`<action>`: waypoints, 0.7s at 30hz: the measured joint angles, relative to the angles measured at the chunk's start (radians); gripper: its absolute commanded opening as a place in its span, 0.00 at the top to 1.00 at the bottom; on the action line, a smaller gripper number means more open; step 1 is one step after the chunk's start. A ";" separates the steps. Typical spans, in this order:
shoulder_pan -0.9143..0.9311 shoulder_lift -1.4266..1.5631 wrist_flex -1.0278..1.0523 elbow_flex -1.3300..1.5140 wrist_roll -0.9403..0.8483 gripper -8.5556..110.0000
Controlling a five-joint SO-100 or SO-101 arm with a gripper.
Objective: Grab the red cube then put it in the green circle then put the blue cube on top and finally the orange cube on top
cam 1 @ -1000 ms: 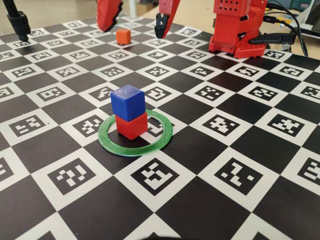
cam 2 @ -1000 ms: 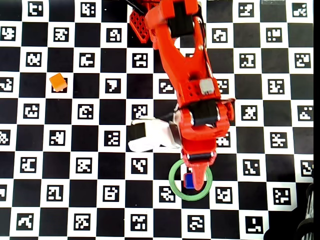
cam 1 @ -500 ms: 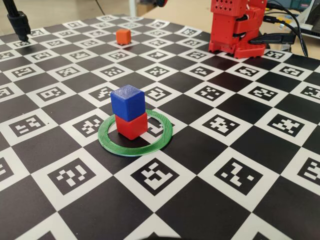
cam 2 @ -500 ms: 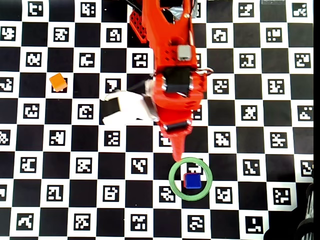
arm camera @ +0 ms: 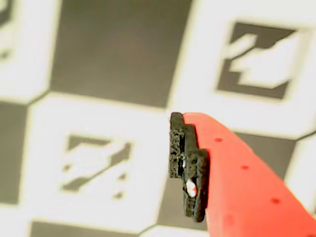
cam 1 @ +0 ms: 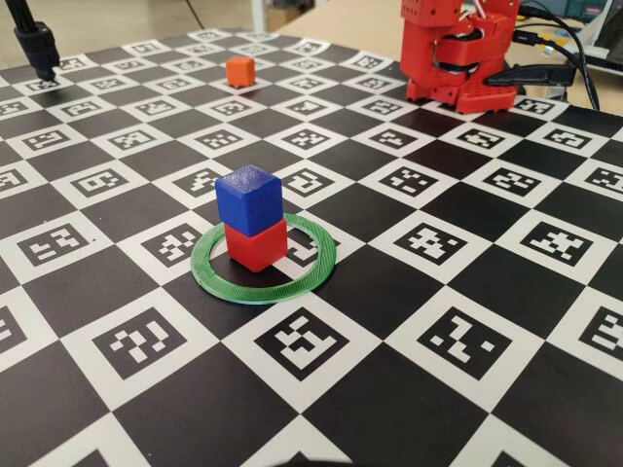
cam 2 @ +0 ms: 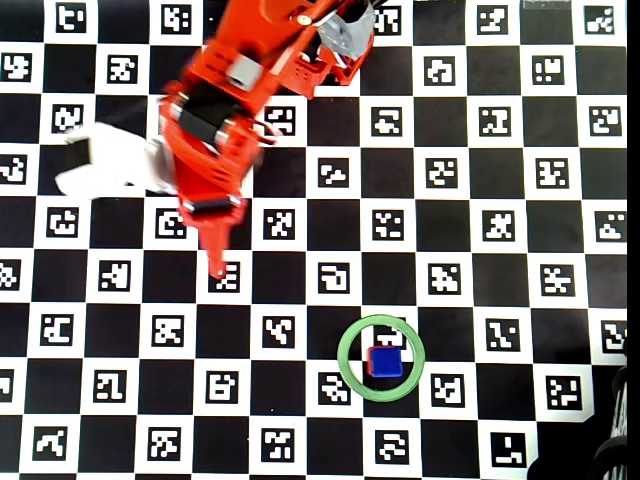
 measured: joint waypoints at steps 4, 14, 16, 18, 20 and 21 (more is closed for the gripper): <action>0.126 -0.086 -0.025 -0.028 -0.104 0.49; 0.311 -0.239 -0.067 -0.094 -0.308 0.49; 0.333 -0.262 -0.075 -0.094 -0.342 0.49; 0.351 -0.285 -0.087 -0.094 -0.373 0.49; 0.367 -0.304 -0.112 -0.094 -0.393 0.49; 0.373 -0.310 -0.126 -0.094 -0.402 0.49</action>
